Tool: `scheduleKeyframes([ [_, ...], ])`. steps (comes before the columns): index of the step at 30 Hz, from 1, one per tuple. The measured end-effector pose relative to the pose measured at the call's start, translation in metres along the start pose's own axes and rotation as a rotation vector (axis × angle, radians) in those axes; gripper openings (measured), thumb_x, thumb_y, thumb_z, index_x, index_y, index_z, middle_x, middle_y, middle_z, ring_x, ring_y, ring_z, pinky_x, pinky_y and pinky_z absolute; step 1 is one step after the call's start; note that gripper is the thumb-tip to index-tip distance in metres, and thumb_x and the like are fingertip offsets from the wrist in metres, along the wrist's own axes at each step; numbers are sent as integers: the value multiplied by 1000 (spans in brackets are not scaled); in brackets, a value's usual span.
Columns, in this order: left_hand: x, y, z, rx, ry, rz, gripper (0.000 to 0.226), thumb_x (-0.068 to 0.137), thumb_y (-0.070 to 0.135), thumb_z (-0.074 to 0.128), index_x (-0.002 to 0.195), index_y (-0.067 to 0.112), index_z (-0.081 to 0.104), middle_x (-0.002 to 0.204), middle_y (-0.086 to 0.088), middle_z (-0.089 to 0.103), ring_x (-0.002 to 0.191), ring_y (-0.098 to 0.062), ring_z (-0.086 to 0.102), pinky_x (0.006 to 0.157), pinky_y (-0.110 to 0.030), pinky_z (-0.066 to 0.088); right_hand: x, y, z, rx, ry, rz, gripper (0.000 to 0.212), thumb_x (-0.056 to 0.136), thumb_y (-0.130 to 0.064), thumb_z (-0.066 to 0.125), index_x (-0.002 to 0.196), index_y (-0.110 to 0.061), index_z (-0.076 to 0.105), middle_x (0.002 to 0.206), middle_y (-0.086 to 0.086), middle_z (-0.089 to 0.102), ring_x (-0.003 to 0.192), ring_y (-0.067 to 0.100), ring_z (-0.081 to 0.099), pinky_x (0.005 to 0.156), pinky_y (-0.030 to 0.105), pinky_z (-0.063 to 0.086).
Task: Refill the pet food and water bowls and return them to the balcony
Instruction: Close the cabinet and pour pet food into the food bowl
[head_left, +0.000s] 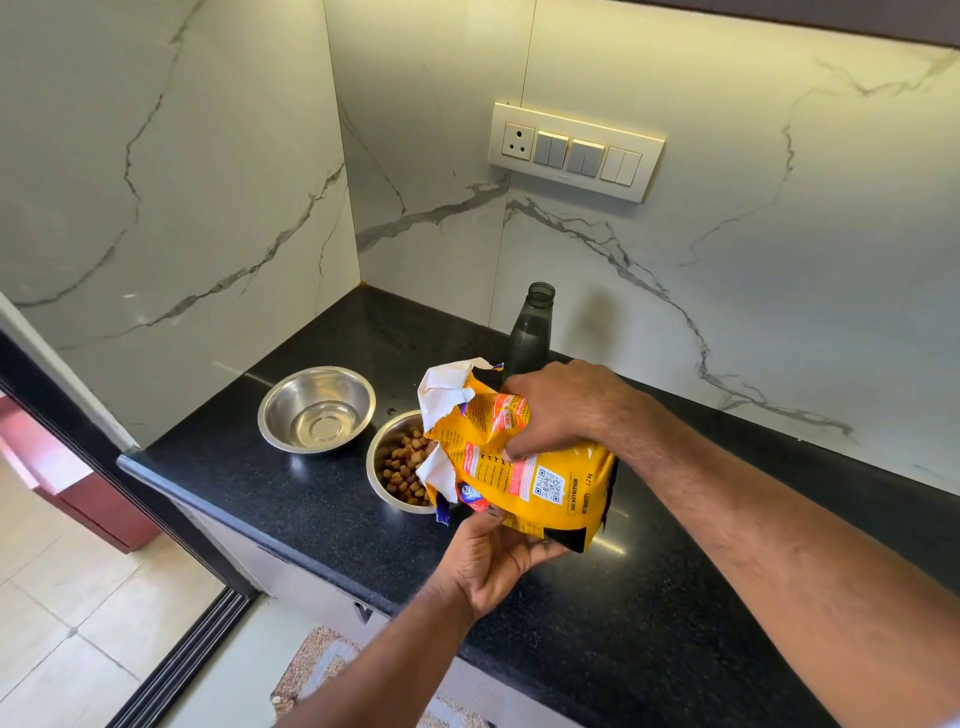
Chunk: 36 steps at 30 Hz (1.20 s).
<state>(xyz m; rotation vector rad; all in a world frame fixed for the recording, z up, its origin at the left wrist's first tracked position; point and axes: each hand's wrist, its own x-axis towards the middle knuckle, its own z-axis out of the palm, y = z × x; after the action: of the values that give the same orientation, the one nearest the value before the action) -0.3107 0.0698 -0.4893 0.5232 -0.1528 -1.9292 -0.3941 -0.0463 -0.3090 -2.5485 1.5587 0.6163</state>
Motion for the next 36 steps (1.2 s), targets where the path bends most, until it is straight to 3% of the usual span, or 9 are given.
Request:
scheduleKeyframes([
  [7, -4, 1, 4, -13, -2, 6, 89, 67, 12, 91, 145, 9, 48, 147, -31, 51, 132, -56, 50, 105, -77, 36, -4, -4, -8, -3, -28, 7, 88, 74, -75, 71, 147, -34, 43, 130, -1, 66, 108, 23, 68, 73, 36, 51],
  [16, -8, 2, 4, -50, -7, -17, 84, 73, 11, 87, 146, 9, 46, 146, -33, 50, 131, -58, 49, 100, -75, 43, -7, -11, -15, -8, -66, 9, 89, 76, -72, 72, 149, -33, 42, 135, 1, 64, 113, 25, 66, 89, 42, 57],
  [20, -7, 3, 4, -35, -11, -19, 87, 69, 12, 91, 144, 9, 47, 145, -33, 52, 132, -57, 49, 105, -77, 36, -7, -12, -20, -2, -96, 16, 88, 77, -69, 73, 150, -31, 42, 136, 1, 63, 113, 24, 67, 85, 39, 55],
  [28, -7, -2, 10, -94, -40, -40, 87, 69, 12, 91, 144, 8, 48, 146, -33, 51, 131, -59, 49, 96, -75, 46, -5, -12, -28, 9, -153, 27, 89, 77, -66, 76, 151, -30, 41, 138, 1, 63, 115, 25, 66, 95, 45, 57],
  [36, -6, -1, 8, -103, -32, -46, 90, 66, 13, 93, 144, 8, 47, 143, -34, 53, 128, -59, 51, 94, -74, 48, -2, -14, -27, 16, -169, 24, 91, 79, -65, 76, 153, -29, 38, 141, 1, 61, 116, 25, 66, 92, 42, 56],
])
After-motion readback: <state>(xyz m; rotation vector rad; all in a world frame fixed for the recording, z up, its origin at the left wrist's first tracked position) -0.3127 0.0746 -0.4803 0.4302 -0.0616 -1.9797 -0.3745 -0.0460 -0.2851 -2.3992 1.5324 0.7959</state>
